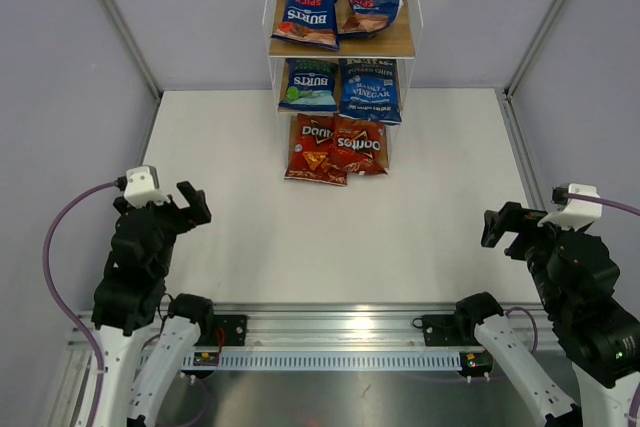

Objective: Place and organize the chips bags onto the shelf

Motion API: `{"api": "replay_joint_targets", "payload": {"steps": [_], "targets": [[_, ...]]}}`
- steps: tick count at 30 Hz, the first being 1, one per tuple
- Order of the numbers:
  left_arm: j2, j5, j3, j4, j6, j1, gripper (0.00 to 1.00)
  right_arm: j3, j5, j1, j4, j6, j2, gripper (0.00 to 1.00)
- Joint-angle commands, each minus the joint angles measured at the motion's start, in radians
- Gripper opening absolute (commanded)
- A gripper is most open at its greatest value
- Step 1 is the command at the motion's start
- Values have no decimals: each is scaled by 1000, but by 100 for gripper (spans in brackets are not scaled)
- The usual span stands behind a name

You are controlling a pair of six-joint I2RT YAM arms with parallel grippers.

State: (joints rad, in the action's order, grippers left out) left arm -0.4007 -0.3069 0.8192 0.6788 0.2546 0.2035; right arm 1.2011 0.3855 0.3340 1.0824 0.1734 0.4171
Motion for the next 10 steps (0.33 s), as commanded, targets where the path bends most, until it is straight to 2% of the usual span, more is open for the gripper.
{"api": "replay_joint_targets", "payload": {"steps": [1, 10], "targets": [[5, 55, -3, -54, -28, -4, 99, 3, 36, 8, -21, 11, 15, 100], [14, 35, -5, -50, -29, 4, 99, 0, 30, 8, -22, 17, 26, 100]]}}
